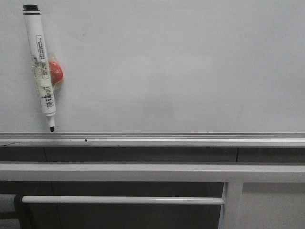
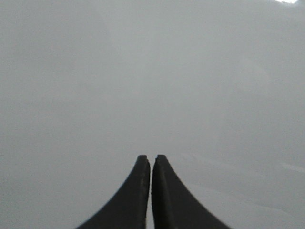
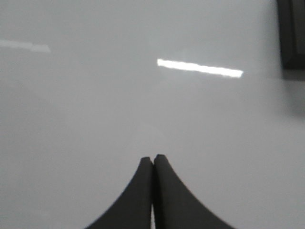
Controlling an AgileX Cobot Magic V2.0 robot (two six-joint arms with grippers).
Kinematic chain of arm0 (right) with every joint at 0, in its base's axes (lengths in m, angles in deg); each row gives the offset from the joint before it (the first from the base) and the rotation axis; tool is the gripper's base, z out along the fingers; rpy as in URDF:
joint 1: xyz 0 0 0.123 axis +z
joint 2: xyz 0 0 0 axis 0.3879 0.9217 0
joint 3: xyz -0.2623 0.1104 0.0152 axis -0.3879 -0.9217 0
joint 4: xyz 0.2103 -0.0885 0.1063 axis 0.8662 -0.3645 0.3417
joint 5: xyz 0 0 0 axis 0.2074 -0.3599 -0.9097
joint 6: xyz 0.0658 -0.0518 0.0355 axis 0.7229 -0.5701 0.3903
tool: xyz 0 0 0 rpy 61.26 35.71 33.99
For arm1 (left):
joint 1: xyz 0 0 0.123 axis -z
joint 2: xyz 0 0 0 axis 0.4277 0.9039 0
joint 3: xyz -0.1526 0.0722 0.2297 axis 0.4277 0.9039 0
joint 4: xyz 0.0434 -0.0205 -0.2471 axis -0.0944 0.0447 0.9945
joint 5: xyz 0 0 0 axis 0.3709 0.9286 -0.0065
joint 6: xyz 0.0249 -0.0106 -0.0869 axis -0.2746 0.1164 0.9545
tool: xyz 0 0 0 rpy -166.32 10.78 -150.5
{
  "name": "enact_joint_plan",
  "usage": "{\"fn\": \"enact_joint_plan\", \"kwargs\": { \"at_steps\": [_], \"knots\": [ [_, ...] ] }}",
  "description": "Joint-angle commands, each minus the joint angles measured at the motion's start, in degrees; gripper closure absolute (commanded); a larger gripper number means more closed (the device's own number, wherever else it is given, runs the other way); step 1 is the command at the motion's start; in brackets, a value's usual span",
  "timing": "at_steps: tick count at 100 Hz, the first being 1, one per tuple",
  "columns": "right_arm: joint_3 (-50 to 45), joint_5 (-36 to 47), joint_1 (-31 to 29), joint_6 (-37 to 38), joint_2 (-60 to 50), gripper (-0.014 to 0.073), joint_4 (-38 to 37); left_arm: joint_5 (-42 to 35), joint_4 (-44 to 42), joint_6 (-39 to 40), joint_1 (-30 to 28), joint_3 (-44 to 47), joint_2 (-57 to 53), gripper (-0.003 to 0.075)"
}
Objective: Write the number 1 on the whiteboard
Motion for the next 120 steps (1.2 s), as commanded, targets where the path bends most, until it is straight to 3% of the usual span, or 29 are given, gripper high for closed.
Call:
{"fn": "enact_joint_plan", "kwargs": {
  "at_steps": [1, 12, 17, 22, 31, 37, 58, 65, 82, 103, 112, 120],
  "knots": [
    [0.62, -4.6, -0.39, 5.43, -0.78, 0.0657, -1.01, -3.87, 0.5, 0.66, 0.42, -0.57, -1.38, 0.0741],
    [9.76, -39.21, -0.39, 14.27, -0.29, 0.0657, -4.07, 2.54, -4.51, 0.44, 0.42, -6.93, -1.23, 0.0741],
    [14.51, -50.44, -0.39, 14.2, 0.93, 0.0657, -3.7, 10.71, -9.42, 0.44, 0.42, -11.67, -0.34, 0.0741],
    [18.75, -55.88, -0.39, 14.2, 2.26, 0.0657, -1.03, 17.96, -12.01, 0.44, 0.42, -16.43, 1.36, 0.0741],
    [24.4, -55.88, -0.39, 14.2, 3.58, 0.0657, 8.98, 27.11, -10.61, 0.44, 0.31, -23.48, 4.98, 0.0741],
    [26.48, -54.63, -0.39, 14.2, 3.66, 0.0657, 12.68, 28.84, -9.86, 0.44, 0.31, -26.28, 6.9, 0.0741],
    [27.96, -52.76, -0.39, 13.78, 3.66, 0.0657, 12.82, 22.4, -9.17, 0.44, 0.31, -26.21, 10.67, 0.0741],
    [28.28, -56.2, -0.39, 13.78, 4.26, 0.0657, 13.23, 22.77, -7.69, 0.44, 0.31, -27.07, 11.9, 0.0741],
    [34.31, -73.34, -0.39, 13.78, 12.51, 0.0657, 13.23, 27.4, -3.49, 0.41, 0.42, -30.98, 16.96, 0.0741],
    [38.84, -74.21, 0.25, 13.78, 20.81, 0.0657, 13.23, 26.67, -3.49, 0.31, 0.42, -31.87, 22.5, 0.0737],
    [38.84, -74.33, 0.25, 13.78, 21.62, 0.0657, 14.39, 26.84, -3.73, 0.31, 0.42, -31.87, 23.21, 0.0679],
    [38.84, -74.29, 0.25, 13.78, 21.72, 0.0657, 15.16, 27.82, -3.82, 0.29, 0.42, -31.87, 23.34, 0.0562]
  ]
}}
